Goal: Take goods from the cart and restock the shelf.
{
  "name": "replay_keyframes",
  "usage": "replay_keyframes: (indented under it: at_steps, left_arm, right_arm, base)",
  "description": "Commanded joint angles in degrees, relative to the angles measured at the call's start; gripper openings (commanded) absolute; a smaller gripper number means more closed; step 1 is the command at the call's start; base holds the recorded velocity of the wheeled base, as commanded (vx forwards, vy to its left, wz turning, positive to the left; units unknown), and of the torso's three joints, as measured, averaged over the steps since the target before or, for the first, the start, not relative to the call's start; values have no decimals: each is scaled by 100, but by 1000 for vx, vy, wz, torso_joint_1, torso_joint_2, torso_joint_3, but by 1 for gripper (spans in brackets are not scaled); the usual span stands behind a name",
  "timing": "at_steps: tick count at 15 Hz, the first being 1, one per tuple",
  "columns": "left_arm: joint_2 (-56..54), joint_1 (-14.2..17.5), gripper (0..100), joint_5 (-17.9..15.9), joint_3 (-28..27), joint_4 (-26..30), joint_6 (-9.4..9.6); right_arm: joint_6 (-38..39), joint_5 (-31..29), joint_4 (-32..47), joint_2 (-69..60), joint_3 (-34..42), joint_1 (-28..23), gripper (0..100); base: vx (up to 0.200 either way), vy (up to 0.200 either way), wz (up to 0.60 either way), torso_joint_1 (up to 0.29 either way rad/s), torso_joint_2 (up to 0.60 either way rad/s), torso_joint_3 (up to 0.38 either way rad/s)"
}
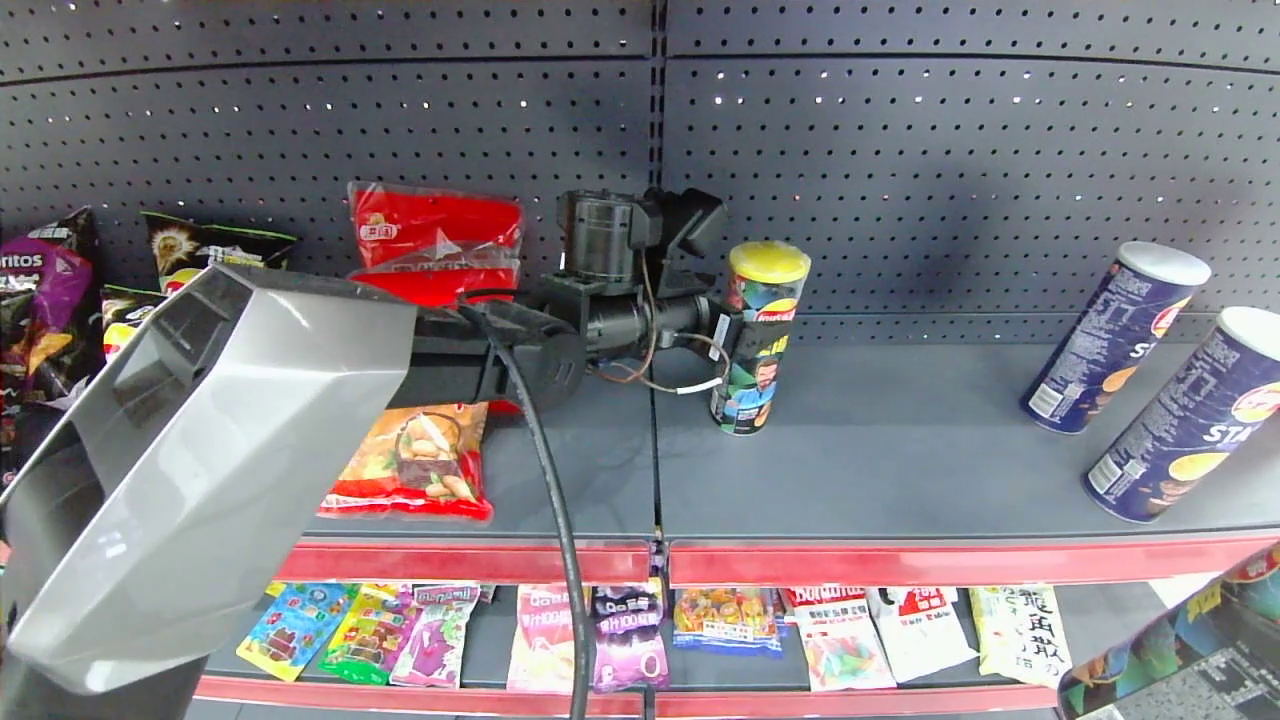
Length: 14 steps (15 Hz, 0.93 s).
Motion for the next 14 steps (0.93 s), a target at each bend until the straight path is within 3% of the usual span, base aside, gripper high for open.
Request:
replay_keyframes:
  at_steps: [1,8,9,14]
  left_arm:
    - [169,-12,100,1,-268,104,4]
    - [600,-100,100,10,-848,315,-5]
    - [635,-100,0,10,-918,323,-5]
    - [556,-100,0,-16,-901,403,-5]
  right_arm:
    - [-4,1,-3,13,7,2,0]
    - [-4,1,-3,4,42,-7,0]
    - [-4,1,-3,4,42,-7,0]
    - [48,-8,-3,13,77,-7,0]
  base:
    - [0,0,0,0,0,0]
    - [0,0,0,0,0,0]
    - [0,0,0,0,0,0]
    - [0,0,0,0,0,0]
